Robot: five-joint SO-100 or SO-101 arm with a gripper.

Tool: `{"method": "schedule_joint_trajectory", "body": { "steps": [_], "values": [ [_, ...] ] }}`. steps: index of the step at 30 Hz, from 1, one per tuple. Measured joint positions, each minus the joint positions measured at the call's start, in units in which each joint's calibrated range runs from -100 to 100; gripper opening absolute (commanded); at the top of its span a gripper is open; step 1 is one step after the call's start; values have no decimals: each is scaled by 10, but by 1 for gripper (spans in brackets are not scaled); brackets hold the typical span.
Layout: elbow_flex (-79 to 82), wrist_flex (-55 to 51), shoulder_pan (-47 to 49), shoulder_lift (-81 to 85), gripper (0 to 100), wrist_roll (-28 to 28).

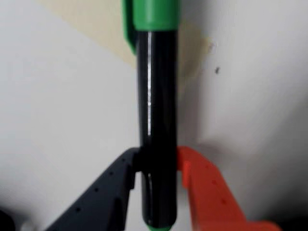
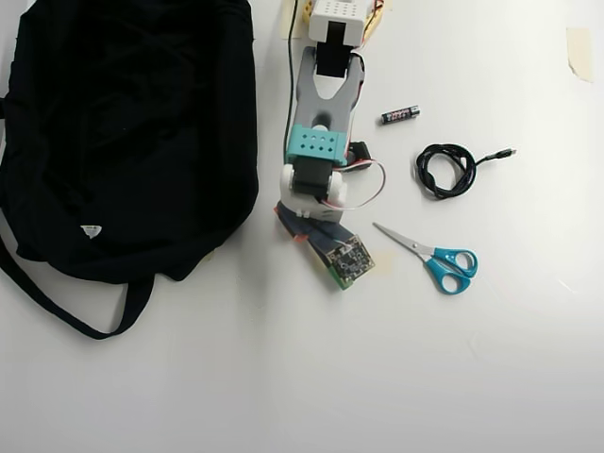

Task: Put the green marker into the black bag

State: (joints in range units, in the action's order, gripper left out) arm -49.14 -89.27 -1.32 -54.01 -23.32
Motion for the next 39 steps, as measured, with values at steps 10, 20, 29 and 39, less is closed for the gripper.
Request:
{"method": "schedule_joint_trajectory", "body": {
  "steps": [10, 20, 29, 39],
  "values": [
    [-38, -25, 0, 0, 2, 0],
    [-78, -48, 4, 0, 2, 14],
    [-115, -57, 15, -1, 2, 33],
    [-140, -69, 15, -1, 2, 47]
  ]
}}
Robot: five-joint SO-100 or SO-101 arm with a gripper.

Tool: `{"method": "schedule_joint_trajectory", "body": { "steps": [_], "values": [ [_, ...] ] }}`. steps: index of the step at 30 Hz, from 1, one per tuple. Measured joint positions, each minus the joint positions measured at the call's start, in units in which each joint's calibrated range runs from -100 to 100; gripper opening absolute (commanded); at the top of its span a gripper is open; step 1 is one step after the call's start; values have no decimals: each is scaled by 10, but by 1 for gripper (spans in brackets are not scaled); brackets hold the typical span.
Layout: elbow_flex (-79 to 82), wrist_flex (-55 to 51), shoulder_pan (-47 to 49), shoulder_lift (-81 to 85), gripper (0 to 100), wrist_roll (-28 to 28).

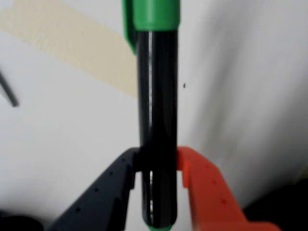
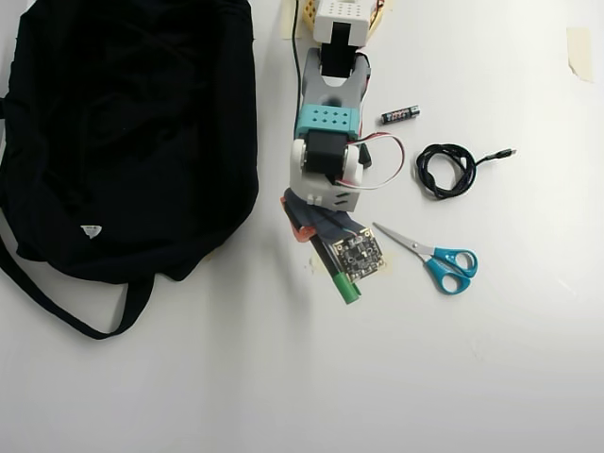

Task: Put the green marker into the black bag

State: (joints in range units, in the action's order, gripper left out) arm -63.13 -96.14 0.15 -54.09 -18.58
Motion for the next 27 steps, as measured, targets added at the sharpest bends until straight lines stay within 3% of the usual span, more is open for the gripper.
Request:
{"method": "schedule_joint_trajectory", "body": {
  "steps": [16, 27],
  "values": [
    [1, 0, 10, 34, 2, 55],
    [87, 0, 10, 105, 2, 83]
  ]
}}
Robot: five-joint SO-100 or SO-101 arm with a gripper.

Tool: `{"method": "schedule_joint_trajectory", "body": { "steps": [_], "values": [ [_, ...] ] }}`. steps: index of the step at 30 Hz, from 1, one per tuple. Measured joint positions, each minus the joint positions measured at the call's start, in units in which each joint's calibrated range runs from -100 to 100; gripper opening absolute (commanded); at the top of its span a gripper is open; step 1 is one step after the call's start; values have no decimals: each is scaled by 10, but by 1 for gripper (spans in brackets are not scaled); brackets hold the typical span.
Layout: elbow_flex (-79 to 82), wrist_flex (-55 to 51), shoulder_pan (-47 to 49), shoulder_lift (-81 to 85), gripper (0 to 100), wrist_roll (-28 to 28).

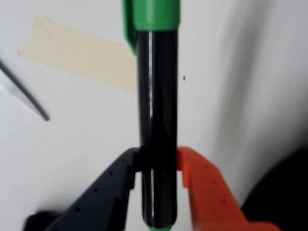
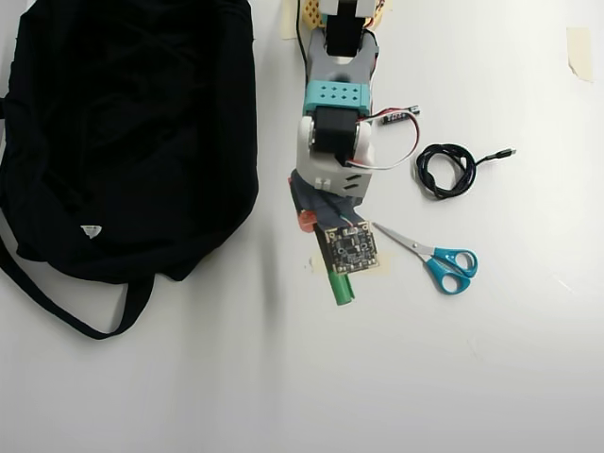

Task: Put the green marker into the black bag

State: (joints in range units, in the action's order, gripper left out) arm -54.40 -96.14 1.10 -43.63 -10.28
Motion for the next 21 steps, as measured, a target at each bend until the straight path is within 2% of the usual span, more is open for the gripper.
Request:
{"method": "schedule_joint_trajectory", "body": {
  "steps": [12, 21],
  "values": [
    [12, 0, 8, 16, 2, 25],
    [127, 9, 9, 119, 2, 25]
  ]
}}
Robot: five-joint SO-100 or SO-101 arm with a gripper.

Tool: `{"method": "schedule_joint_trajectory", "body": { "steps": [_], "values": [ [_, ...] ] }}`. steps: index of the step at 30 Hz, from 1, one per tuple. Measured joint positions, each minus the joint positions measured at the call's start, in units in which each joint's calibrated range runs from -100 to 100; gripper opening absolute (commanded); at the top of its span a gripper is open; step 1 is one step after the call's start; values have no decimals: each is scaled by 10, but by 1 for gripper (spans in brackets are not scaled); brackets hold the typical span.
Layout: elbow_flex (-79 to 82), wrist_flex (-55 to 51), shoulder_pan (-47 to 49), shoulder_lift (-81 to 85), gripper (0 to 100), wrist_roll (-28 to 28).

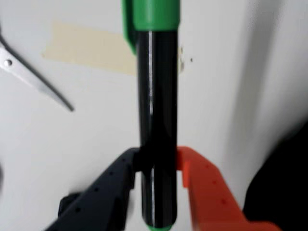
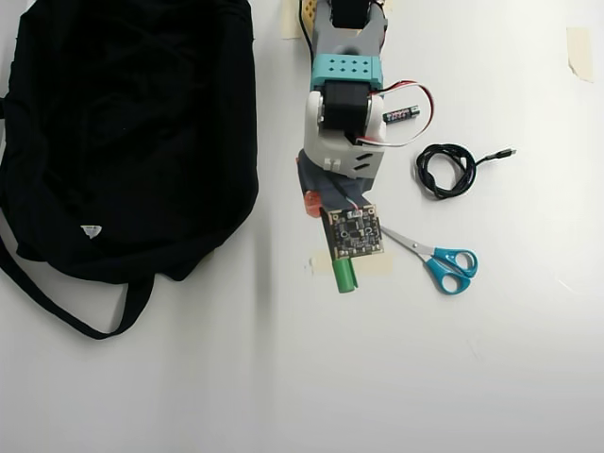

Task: Put the green marker into the black bag

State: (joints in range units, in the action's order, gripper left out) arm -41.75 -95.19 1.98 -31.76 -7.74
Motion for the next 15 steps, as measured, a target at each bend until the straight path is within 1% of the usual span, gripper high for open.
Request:
{"method": "schedule_joint_trajectory", "body": {
  "steps": [15],
  "values": [
    [154, 32, 0, 119, 2, 0]
  ]
}}
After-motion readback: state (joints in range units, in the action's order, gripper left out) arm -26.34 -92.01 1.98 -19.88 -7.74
